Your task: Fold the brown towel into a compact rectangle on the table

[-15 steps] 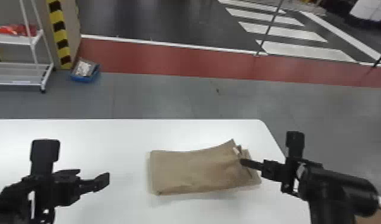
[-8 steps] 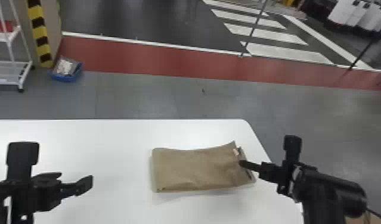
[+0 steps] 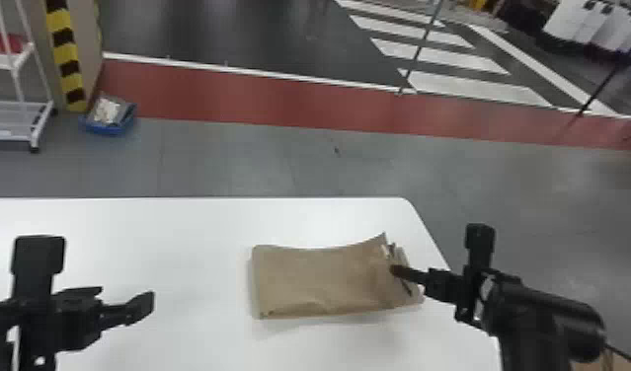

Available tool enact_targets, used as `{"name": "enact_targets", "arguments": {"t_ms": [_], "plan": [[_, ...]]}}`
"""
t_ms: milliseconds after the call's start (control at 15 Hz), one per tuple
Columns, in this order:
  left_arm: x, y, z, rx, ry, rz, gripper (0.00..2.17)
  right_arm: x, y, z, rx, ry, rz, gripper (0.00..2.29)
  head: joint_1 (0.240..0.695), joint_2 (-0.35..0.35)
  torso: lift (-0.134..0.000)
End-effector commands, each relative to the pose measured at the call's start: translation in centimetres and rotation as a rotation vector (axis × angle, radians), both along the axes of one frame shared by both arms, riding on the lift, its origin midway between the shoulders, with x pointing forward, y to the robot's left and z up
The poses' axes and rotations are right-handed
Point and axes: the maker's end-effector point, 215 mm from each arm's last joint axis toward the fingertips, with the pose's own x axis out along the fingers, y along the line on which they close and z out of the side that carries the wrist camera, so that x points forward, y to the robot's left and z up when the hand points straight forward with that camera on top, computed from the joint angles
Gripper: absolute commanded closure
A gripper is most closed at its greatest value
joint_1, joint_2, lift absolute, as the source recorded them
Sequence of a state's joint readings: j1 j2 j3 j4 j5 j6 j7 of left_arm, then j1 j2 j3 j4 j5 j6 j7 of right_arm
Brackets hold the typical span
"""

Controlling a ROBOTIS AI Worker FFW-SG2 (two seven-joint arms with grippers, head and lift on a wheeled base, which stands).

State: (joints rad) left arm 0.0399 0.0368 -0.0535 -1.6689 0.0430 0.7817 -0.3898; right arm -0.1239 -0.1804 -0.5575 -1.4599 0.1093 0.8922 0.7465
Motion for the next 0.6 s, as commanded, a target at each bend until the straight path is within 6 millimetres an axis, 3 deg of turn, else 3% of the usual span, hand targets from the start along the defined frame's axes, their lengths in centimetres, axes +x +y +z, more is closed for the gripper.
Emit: {"name": "enact_targets", "arguments": {"t_ms": [0,133,267,467,533], "plan": [[0.0,0.0,0.1,-0.002,-0.001,0.000,0.08,-0.2,-1.6,3.0,0.025,-0.024,-0.043,1.23,0.695,-0.348,0.000],[-0.1,0.0,-0.1,-0.001,0.002,0.000,0.08,-0.4,-4.3,4.4,-0.002,-0.044,-0.072,1.23,0.695,-0.350,0.000],[-0.3,-0.4,-0.4,-0.002,0.007,-0.008,0.08,-0.9,-6.9,0.8,-0.034,-0.010,-0.089,1.23,0.695,-0.350,0.000],[-0.2,-0.9,-0.4,-0.001,-0.001,-0.018,0.08,-1.4,-8.0,-1.6,-0.080,0.021,-0.076,1.21,0.695,-0.350,0.000],[-0.4,-1.0,-0.6,-0.001,0.002,-0.019,0.08,-1.2,-7.9,-1.7,-0.099,0.017,-0.064,0.85,0.695,-0.350,0.000]]}}
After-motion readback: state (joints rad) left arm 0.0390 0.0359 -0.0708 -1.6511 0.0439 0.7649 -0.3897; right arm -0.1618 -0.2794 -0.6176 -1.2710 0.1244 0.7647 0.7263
